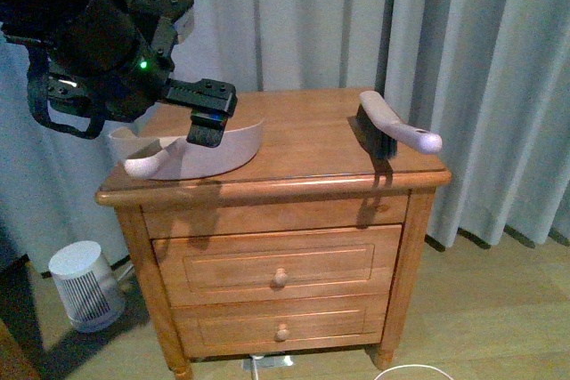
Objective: Clean up trash
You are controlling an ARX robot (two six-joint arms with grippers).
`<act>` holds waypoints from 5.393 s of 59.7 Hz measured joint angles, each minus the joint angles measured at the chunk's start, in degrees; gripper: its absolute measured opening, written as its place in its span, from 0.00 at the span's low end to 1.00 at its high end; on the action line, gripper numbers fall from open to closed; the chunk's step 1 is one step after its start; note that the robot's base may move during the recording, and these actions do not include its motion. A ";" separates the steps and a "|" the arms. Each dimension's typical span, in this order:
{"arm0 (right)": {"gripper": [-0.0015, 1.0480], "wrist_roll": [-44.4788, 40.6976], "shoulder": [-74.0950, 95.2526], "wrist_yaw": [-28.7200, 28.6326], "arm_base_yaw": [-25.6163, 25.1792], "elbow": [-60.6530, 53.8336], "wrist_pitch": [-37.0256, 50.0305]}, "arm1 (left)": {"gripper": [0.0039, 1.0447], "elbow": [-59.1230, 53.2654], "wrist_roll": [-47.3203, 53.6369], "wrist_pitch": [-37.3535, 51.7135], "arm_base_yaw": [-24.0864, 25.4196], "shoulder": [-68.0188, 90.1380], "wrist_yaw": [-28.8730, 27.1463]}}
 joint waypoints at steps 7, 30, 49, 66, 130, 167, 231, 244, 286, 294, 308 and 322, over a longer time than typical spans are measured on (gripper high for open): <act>0.93 0.00 0.00 0.00 0.00 0.00 0.00 | 0.93 0.59 0.92 0.20 1.53 1.95 0.00; 0.93 0.00 0.00 0.00 0.00 0.00 0.00 | 0.93 0.79 1.62 2.05 2.99 4.90 0.85; 0.93 0.00 0.00 0.00 0.00 0.00 0.00 | 0.85 0.35 2.43 2.27 3.63 5.18 1.79; 0.93 0.00 0.00 0.00 0.00 0.00 0.00 | 0.59 -0.98 2.93 2.80 3.72 5.07 2.82; 0.93 0.00 0.00 0.00 0.00 0.00 0.00 | 0.59 -53.27 0.74 30.80 18.53 -68.89 20.70; 0.93 0.00 0.00 0.00 0.00 0.00 0.00 | 0.59 -60.46 -1.44 23.26 21.90 -81.85 23.67; 0.93 8.09 106.27 12.68 16.09 94.47 -30.88 | 0.59 -60.61 -1.49 23.23 21.70 -81.96 23.65; 0.93 10.73 115.05 13.66 18.18 99.47 -29.86 | 0.59 -60.61 -1.49 23.23 21.70 -81.96 23.67; 0.93 15.54 129.35 14.78 24.79 105.88 -27.85 | 0.59 -60.61 -1.49 23.23 21.70 -81.96 23.67; 0.90 15.56 129.35 15.08 24.17 105.88 -27.74 | 0.59 -60.61 -1.49 23.23 21.70 -81.96 23.67; 0.57 15.52 129.33 15.08 23.30 104.98 -27.34 | 0.59 -60.61 -1.51 23.23 21.70 -81.96 23.67; 0.47 15.04 129.24 15.76 22.71 103.58 -26.62 | 0.59 -60.61 -1.49 23.23 21.70 -81.96 23.67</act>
